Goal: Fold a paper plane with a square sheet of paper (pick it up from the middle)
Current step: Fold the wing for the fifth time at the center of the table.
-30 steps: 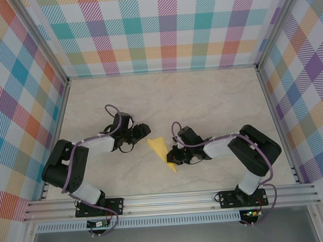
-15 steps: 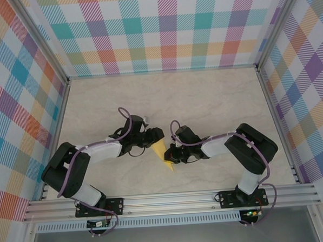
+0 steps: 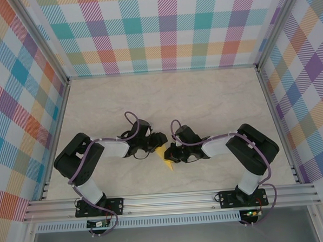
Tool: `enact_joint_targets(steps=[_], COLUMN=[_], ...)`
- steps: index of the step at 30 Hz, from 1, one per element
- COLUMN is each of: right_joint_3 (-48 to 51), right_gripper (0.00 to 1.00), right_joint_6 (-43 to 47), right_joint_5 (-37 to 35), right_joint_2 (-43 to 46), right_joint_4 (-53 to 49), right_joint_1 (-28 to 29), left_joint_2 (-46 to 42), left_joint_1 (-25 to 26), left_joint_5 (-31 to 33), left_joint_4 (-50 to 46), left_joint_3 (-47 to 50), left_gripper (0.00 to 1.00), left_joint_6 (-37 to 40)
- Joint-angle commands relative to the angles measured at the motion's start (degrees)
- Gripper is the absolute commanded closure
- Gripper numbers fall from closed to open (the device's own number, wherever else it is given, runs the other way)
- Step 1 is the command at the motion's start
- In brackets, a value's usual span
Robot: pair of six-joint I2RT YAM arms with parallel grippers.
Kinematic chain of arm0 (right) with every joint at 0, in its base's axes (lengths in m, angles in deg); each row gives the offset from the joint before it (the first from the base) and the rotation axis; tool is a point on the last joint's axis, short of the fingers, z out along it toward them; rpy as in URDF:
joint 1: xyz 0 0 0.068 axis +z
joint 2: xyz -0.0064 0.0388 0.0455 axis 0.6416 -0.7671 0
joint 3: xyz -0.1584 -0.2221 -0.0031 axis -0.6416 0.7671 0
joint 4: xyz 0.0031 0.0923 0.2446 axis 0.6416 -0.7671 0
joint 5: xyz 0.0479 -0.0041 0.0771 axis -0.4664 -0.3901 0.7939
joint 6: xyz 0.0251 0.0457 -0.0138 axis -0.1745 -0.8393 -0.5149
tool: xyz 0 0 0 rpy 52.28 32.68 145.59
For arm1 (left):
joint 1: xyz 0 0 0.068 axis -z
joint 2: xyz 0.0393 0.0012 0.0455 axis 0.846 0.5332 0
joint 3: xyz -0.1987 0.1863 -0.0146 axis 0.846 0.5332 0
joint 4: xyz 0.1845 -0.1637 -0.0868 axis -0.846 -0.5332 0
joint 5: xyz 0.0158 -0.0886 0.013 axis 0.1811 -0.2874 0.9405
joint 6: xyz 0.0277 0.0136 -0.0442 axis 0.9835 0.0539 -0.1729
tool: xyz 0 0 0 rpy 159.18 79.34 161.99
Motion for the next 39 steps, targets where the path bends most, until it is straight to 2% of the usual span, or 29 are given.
enact_joint_targets(steps=[1,7,14,24,31,39], right_joint_3=[-2.0,-3.5,1.9,6.8,11.3,12.3], right_gripper=[0.91,0.90,0.90,0.90,0.90,0.90], right_joint_6=[2.4,3.3,3.4,7.1,6.6,7.3], right_joint_5=[0.7,3.2,4.2,5.6,4.5,3.0], right_joint_2=[2.1,-1.2,-2.3,3.2,5.4,9.6], right_joint_4=[-1.7,-2.0,-1.1,-4.3,-4.7,-8.3], right_joint_1=[0.1,0.6,1.4,3.2,3.6,3.6], left_joint_2=[2.7,2.2,1.1,1.5,1.5,1.1], left_joint_1=[0.4,0.4,0.4,0.2,0.1,0.1], left_joint_5=[3.2,3.6,5.1,5.6,5.5,5.1], left_joint_4=[-1.8,-2.7,-4.5,-5.0,-4.9,-5.6], left_joint_3=[3.1,3.4,3.4,3.5,3.5,2.7], left_gripper=[0.54,0.54,0.54,0.54,0.54,0.54], left_joint_6=[-0.4,0.0,-0.2,-0.9,-0.9,-0.1])
